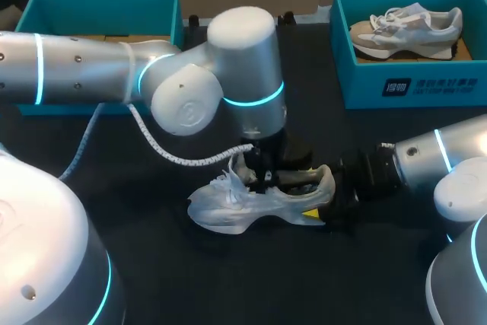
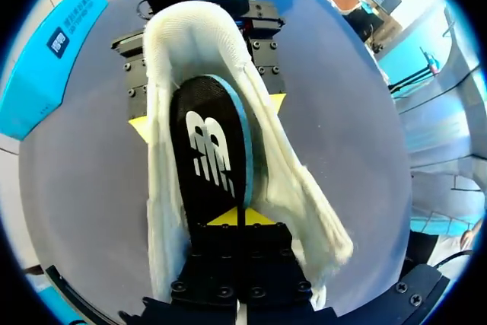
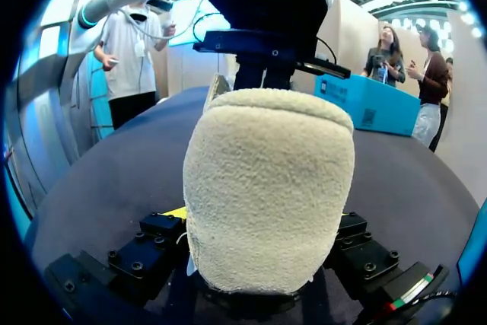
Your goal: Take the shoe out of the shoebox, open the shoe tongue, remove and reinsert the insole, then place the shoe into the shoebox
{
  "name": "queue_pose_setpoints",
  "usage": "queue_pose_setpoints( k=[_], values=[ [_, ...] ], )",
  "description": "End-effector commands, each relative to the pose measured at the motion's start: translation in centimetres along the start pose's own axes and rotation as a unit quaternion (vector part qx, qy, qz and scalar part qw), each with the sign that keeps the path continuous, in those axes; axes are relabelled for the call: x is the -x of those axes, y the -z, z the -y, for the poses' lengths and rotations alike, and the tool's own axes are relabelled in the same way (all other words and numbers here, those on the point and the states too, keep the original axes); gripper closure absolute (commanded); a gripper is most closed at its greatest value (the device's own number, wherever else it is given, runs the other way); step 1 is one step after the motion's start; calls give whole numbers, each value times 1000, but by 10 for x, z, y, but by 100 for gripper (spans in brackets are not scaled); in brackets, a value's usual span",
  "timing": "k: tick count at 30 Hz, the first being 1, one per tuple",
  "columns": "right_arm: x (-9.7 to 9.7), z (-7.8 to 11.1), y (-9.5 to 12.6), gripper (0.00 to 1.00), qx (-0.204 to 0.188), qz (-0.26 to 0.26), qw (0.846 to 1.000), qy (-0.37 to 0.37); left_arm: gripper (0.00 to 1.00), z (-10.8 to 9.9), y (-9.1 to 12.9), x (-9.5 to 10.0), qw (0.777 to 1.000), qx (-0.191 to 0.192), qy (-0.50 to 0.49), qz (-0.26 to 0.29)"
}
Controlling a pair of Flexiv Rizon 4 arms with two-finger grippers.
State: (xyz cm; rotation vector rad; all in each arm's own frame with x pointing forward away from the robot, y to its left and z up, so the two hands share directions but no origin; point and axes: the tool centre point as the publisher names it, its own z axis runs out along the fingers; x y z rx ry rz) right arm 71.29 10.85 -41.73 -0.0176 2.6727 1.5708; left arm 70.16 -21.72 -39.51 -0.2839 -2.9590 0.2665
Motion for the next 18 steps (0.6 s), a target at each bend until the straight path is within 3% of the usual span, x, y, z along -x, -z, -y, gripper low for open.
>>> queue_pose_setpoints(
  k=[1, 18],
  values=[
    [2, 2, -3, 100, -2, 0, 1000, 0, 100, -11, 16, -4, 1000, -6, 1, -8],
    [2, 2, -3, 100, -2, 0, 1000, 0, 100, 1, 47, -18, 998, -35, -15, -52]
  ],
)
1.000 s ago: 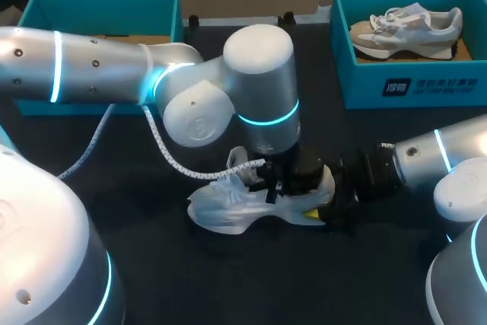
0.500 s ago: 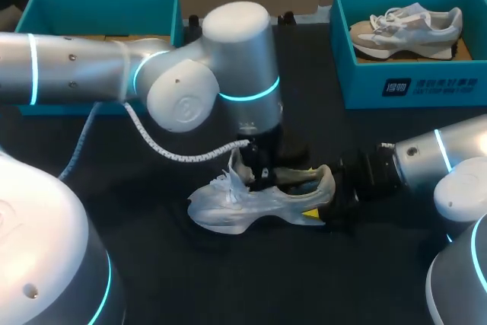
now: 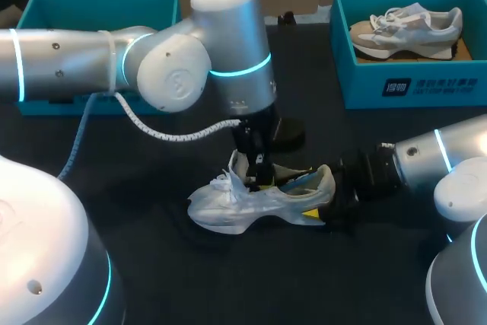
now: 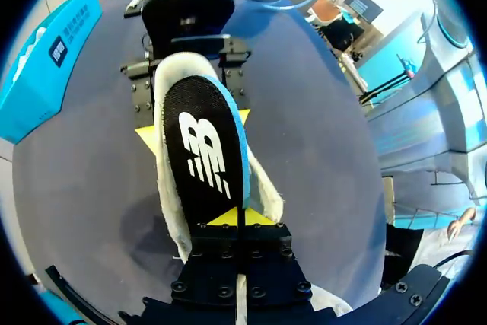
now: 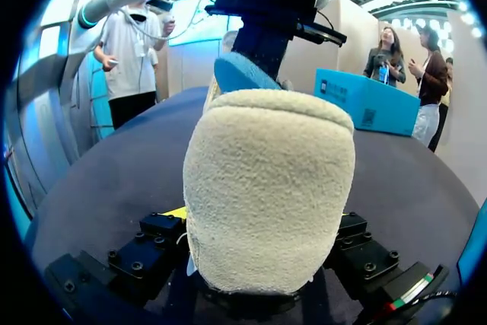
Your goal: Take the shoe out of the shoebox, open the shoe tongue, remove and reinsert the insole, then place the shoe into the shoebox
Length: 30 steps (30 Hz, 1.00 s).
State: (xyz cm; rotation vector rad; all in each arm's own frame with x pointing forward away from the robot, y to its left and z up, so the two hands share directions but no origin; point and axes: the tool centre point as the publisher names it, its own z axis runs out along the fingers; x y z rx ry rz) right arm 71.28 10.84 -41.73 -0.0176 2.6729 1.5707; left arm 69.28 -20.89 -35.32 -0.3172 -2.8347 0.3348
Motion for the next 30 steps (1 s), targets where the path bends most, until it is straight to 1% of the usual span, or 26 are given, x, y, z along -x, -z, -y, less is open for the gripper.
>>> queue_pose_setpoints(
  k=[1, 7, 13, 19, 23, 24, 26, 28, 30],
  values=[
    [2, 2, -3, 100, -2, 0, 1000, 0, 100, 2, 7, -3, 1000, -4, -4, 3],
    [2, 2, -3, 100, -2, 0, 1000, 0, 100, 21, 14, 0, 1000, -22, -16, 5],
    [2, 2, -3, 100, -2, 0, 1000, 0, 100, 38, 17, 1, 999, -29, -26, 6],
    [2, 2, -3, 100, -2, 0, 1000, 0, 100, 42, 18, 2, 999, -40, -33, -2],
    [2, 2, -3, 100, -2, 0, 1000, 0, 100, 41, 19, 2, 999, -37, -30, 5],
    [2, 2, -3, 100, -2, 0, 1000, 0, 85, 40, 19, 2, 999, -39, -29, 8],
    [2, 2, -3, 100, -2, 0, 1000, 0, 59, 38, 20, 2, 999, -43, -28, 12],
    [2, 2, -3, 100, -2, 0, 1000, 0, 53, 37, 20, 1, 998, -48, -25, 20],
    [2, 2, -3, 100, -2, 0, 1000, 0, 51, 36, 22, -1, 998, -55, -26, 23]
  ],
)
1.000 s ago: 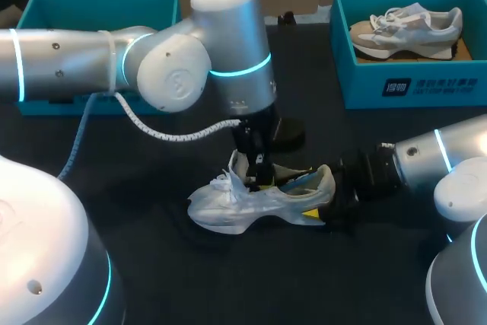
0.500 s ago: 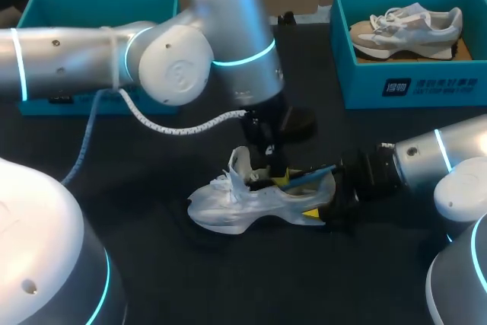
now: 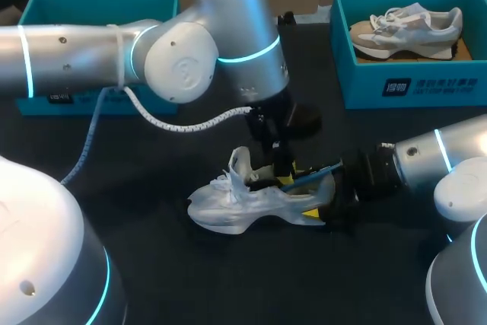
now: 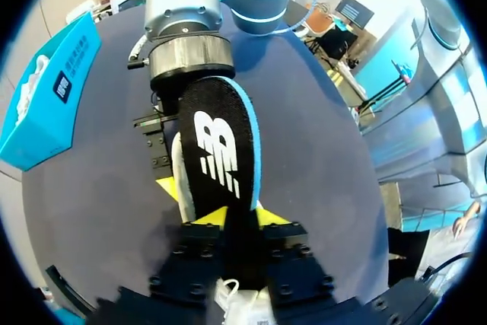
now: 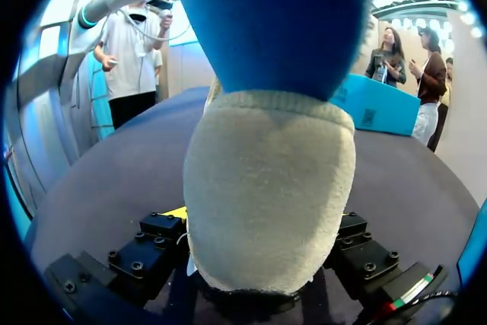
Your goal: Take the shoe out of the shoebox, open the shoe tongue, remove and reinsert the insole, then place the shoe into the shoebox
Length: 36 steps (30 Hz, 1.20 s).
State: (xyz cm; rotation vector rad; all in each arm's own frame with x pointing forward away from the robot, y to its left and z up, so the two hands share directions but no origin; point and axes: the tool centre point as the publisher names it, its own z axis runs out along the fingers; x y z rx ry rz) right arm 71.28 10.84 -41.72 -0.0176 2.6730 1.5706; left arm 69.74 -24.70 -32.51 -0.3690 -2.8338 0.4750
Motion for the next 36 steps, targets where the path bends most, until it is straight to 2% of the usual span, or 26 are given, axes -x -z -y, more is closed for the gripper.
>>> queue_pose_setpoints(
  k=[1, 4, 6, 12, 16, 17, 20, 23, 25, 30, 31, 36],
  values=[
    [2, 2, -3, 100, -2, 0, 1000, 0, 45, -6, 3, -9, 1000, -14, -2, 13],
    [2, 2, -3, 100, -2, 0, 1000, 0, 41, -5, 6, -11, 999, -23, 1, 25],
    [2, 2, -3, 100, -2, 0, 1000, 0, 34, -3, 7, -13, 999, -29, 5, 38],
    [2, 2, -3, 100, -2, 0, 1000, 0, 26, 1, 6, -18, 997, -48, 7, 62],
    [2, 2, -3, 100, -2, 0, 1000, 0, 31, 6, 2, -18, 995, -56, 15, 84],
    [2, 2, -3, 100, -2, 0, 1000, 0, 44, 8, 1, -18, 994, -55, 19, 95],
    [2, 2, -3, 100, -2, 0, 1000, 0, 40, 12, 0, -17, 992, -65, 25, 107],
    [2, 2, -3, 100, -2, 0, 1000, 0, 41, 16, -2, -13, 988, -71, 37, 133],
    [2, 2, -3, 100, -2, 0, 1000, 0, 48, 18, -5, -12, 986, -77, 39, 143],
    [2, 2, -3, 100, -2, 0, 1000, 0, 40, 20, -10, -11, 981, -86, 50, 167],
    [2, 2, -3, 100, -2, 0, 1000, 0, 45, 20, -11, -11, 980, -87, 52, 169],
    [2, 2, -3, 100, -2, 0, 1000, 0, 54, 19, -15, -8, 977, -92, 57, 185]
  ],
)
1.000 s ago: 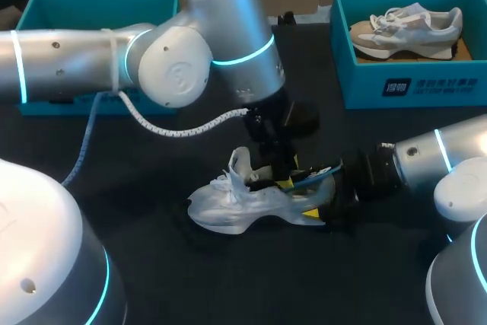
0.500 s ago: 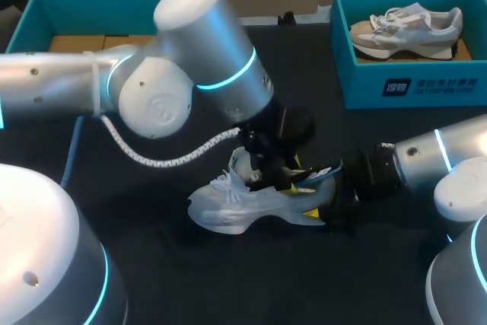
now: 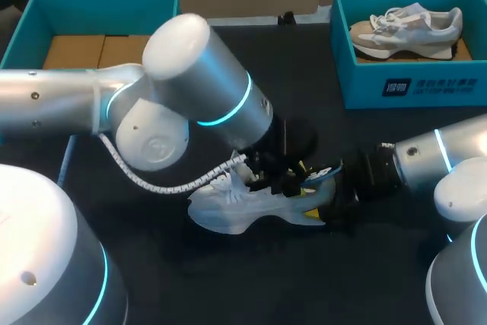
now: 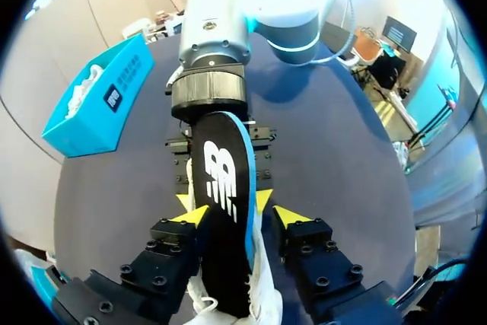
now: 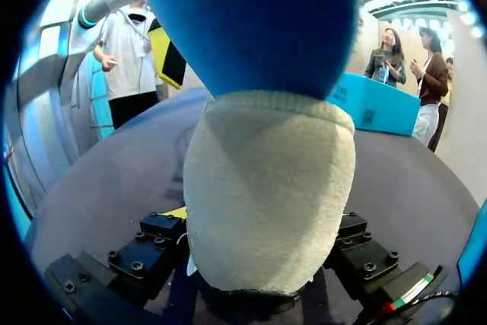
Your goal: Take the shoe out of the shoebox, open the shoe tongue, remove and reinsert the insole, then place the shoe into the shoebox
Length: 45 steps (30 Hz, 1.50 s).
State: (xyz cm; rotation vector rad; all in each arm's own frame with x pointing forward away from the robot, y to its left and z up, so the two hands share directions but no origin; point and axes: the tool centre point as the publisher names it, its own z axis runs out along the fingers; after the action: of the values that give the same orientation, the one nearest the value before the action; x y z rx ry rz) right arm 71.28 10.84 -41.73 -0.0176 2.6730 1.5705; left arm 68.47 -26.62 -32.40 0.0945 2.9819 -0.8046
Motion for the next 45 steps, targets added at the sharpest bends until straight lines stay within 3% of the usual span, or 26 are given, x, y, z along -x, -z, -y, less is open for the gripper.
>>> queue_pose_setpoints(
  k=[1, 22, 29, 32, 35, 45],
  values=[
    [2, 2, -3, 100, -2, 0, 1000, 0, 55, -4, -7, -2, 1000, -7, 0, 18],
    [2, 2, -3, 100, -2, 0, 1000, 0, 56, -13, -8, 8, 999, -12, 1, 45],
    [2, 2, -3, 100, -2, 0, 1000, 0, 62, -12, -15, 13, 999, -14, -8, 51],
    [2, 2, -3, 100, -2, 0, 1000, 0, 73, -11, -15, 15, 998, -17, -9, 52],
    [2, 2, -3, 100, -2, 0, 1000, 0, 98, -11, -17, 15, 999, -20, -7, 47],
    [2, 2, -3, 100, -2, 0, 1000, 0, 100, -13, -16, 11, 999, -29, 3, 24]
  ],
)
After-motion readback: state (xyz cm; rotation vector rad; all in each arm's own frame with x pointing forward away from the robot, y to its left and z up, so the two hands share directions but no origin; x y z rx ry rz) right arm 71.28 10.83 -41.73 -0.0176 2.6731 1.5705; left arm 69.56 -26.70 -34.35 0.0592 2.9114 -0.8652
